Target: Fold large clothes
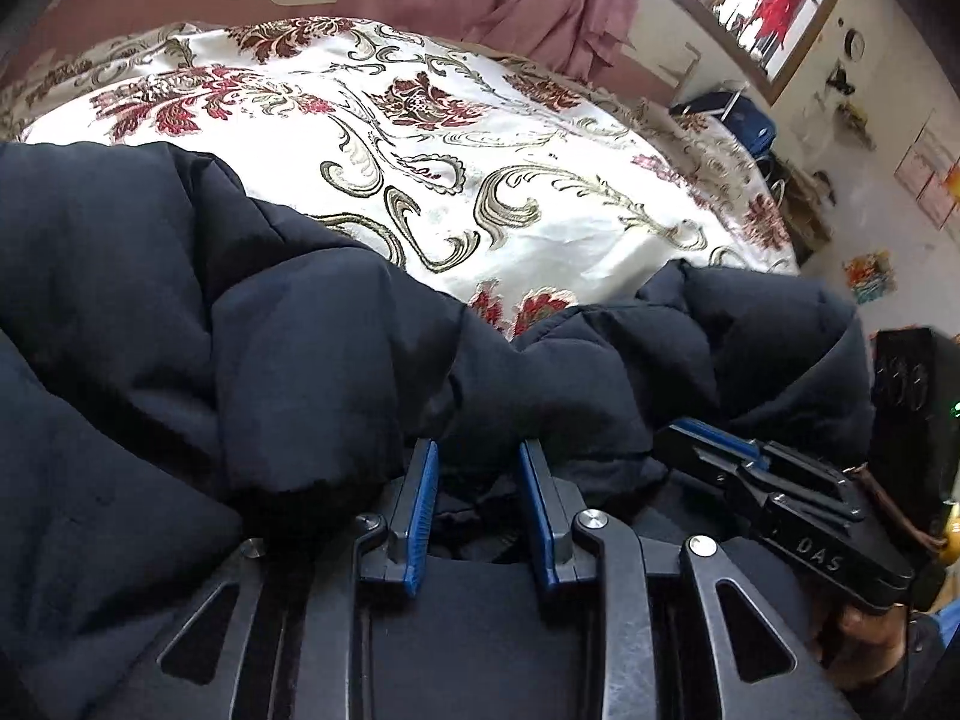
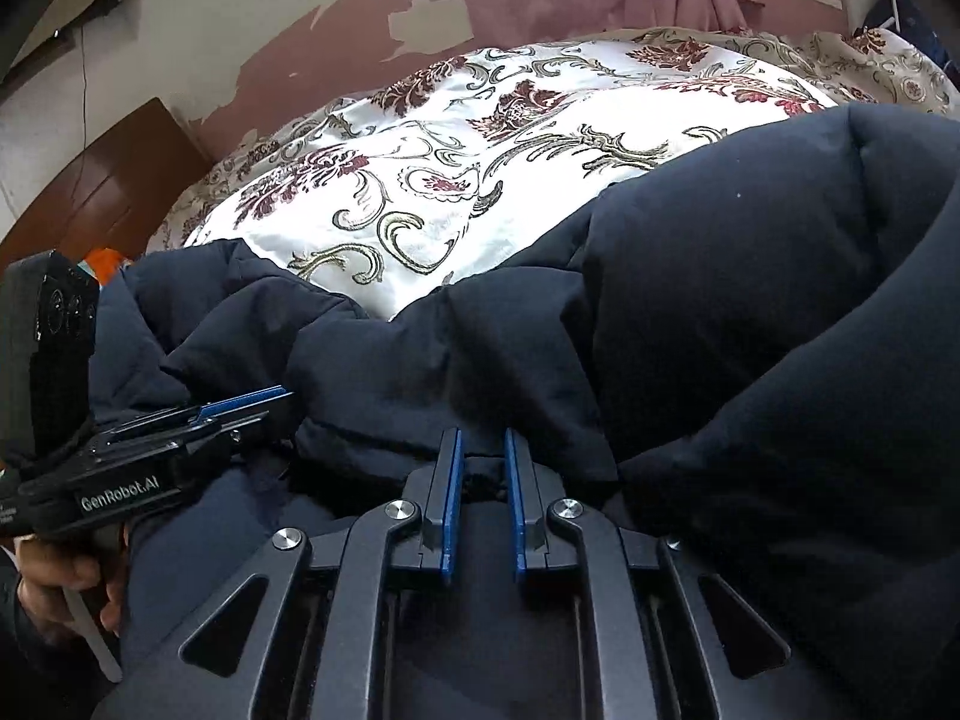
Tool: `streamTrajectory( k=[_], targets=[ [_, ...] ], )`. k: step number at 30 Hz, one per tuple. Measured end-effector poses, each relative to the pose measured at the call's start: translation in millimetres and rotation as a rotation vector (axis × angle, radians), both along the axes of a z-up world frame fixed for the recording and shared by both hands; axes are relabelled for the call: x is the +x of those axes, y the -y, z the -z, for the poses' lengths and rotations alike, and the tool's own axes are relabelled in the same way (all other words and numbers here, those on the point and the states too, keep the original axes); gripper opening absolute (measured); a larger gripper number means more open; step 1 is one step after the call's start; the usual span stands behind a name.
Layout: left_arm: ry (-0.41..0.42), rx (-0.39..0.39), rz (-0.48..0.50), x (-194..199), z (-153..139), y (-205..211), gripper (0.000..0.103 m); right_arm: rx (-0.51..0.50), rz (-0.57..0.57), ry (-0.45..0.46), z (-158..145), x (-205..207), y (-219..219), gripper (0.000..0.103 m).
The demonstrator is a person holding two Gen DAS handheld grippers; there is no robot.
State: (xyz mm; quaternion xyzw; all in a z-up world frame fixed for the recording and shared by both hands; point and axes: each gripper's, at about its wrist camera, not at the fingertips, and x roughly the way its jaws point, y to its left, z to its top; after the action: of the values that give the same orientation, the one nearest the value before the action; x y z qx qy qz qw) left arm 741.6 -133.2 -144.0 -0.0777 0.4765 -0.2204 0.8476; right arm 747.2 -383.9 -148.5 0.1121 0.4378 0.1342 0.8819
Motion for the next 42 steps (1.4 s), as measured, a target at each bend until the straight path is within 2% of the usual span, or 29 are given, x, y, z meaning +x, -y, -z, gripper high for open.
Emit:
streamTrajectory(
  k=[4, 6, 8, 10, 13, 15, 16, 17, 19, 21, 23, 25, 28, 33, 42],
  targets=[
    [0.016, -0.018, -0.013, -11, -13, -9, 0.029, 0.049, -0.004, 0.037, -16, -10, 6, 0.014],
    [0.035, -0.036, -0.041, -18, -22, -17, 0.032, 0.048, 0.006, 0.078, -29, -21, 10, 0.021],
    [0.066, -0.052, -0.075, -28, -34, -27, 0.033, 0.035, 0.013, 0.122, -41, -33, 13, 0.038],
    [0.080, -0.068, -0.093, -36, -44, -34, 0.033, 0.003, 0.033, 0.164, -54, -45, 17, 0.048],
    [0.119, -0.065, -0.123, -52, -63, -41, 0.035, -0.032, 0.045, 0.201, -72, -61, 23, 0.052],
    [0.142, -0.049, -0.137, -62, -76, -42, 0.052, -0.060, 0.043, 0.222, -83, -73, 24, 0.058],
    [0.155, -0.042, -0.149, -68, -83, -44, 0.079, -0.070, 0.042, 0.231, -89, -78, 25, 0.063],
    [0.171, -0.040, -0.165, -73, -88, -45, 0.093, -0.078, 0.042, 0.240, -95, -85, 26, 0.067],
    [0.227, -0.051, -0.200, -91, -106, -50, 0.093, -0.086, 0.043, 0.257, -109, -99, 26, 0.071],
    [0.233, -0.049, -0.205, -103, -119, -52, 0.094, -0.088, 0.046, 0.273, -121, -113, 28, 0.078],
    [0.243, -0.031, -0.210, -118, -133, -52, 0.094, -0.094, 0.056, 0.307, -137, -133, 28, 0.092],
    [0.281, -0.027, -0.201, -138, -148, -54, 0.096, -0.096, 0.052, 0.346, -150, -153, 27, 0.098],
    [0.341, 0.001, -0.215, -172, -168, -55, 0.103, -0.126, 0.045, 0.398, -170, -182, 27, 0.100],
    [0.426, 0.013, -0.238, -225, -192, -61, 0.103, -0.139, 0.058, 0.457, -195, -229, 30, 0.101],
    [0.531, 0.116, -0.259, -308, -213, -62, 0.103, -0.161, 0.038, 0.525, -209, -305, 20, 0.101]
  ],
)
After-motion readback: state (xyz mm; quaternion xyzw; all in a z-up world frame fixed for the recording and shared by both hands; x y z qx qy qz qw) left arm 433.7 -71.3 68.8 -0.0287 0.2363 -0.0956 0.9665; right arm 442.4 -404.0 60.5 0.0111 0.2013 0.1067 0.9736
